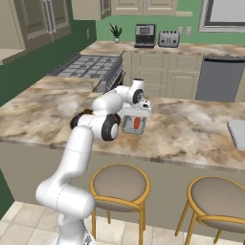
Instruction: Place one cooked food and one vegetable from the large plate to each tupperware container.
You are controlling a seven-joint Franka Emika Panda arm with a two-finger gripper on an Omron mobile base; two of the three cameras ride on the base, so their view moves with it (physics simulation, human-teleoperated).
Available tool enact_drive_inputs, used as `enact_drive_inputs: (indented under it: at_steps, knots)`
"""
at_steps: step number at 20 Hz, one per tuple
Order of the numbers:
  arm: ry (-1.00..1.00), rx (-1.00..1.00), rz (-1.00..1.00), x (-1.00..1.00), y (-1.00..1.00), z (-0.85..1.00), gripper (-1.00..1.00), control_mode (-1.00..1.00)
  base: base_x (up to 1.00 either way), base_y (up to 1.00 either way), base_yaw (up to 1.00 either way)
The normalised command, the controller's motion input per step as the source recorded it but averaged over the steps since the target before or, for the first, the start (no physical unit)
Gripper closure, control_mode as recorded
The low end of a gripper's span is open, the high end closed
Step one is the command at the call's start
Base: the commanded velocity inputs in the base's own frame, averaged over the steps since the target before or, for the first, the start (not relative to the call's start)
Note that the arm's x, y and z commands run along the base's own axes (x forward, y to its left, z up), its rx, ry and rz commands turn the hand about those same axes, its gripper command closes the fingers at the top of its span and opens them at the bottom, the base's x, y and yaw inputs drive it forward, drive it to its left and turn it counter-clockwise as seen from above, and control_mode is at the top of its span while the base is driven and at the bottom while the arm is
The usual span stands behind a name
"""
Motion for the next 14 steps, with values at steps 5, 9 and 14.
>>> enact_drive_inputs:
  at_steps: [5, 9, 14]
  knots:
    - [-0.16, -0.03, 0.00, -0.62, 0.29, 0.08, -1.00, -1.00, 0.00, 0.00, 0.00]
    - [-0.15, -0.03, 0.13, -1.00, 0.71, 0.00, -1.00, -1.00, 0.00, 0.00, 0.00]
    - [-0.19, -0.05, 0.14, -1.00, 0.81, 0.04, -1.00, -1.00, 0.00, 0.00, 0.00]
